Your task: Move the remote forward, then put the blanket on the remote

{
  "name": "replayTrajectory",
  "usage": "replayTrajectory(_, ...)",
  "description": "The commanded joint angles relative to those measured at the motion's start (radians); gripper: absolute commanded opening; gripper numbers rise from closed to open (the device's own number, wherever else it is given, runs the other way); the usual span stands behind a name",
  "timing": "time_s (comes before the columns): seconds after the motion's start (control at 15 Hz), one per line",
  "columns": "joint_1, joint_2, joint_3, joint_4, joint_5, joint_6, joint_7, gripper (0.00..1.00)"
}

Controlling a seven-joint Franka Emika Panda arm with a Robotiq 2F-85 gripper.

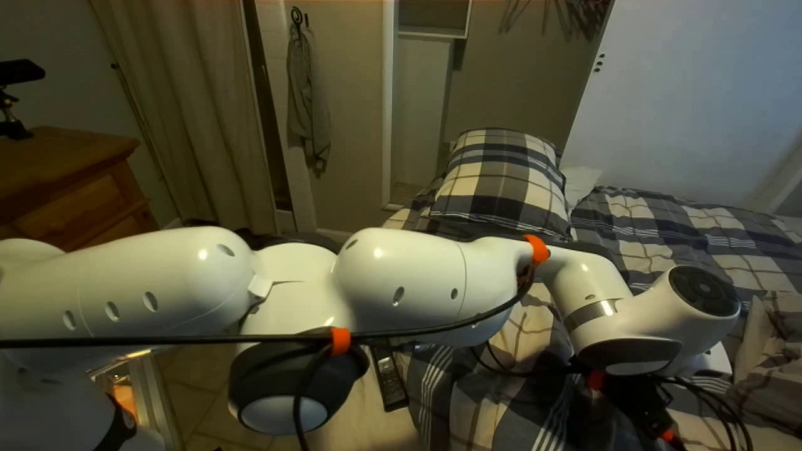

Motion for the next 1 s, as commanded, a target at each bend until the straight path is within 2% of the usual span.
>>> replayTrajectory(0.0,-0.019,-0.006,0.035,0.038,0.021,-0.121,-0.017,0.00)
replayTrajectory(0.53,-0.017,-0.091,0.038,0.004,0.001,-0.302,-0.059,0.00)
replayTrajectory(0.93,-0.015,-0.198,0.018,-0.067,-0.019,-0.527,-0.109,0.00)
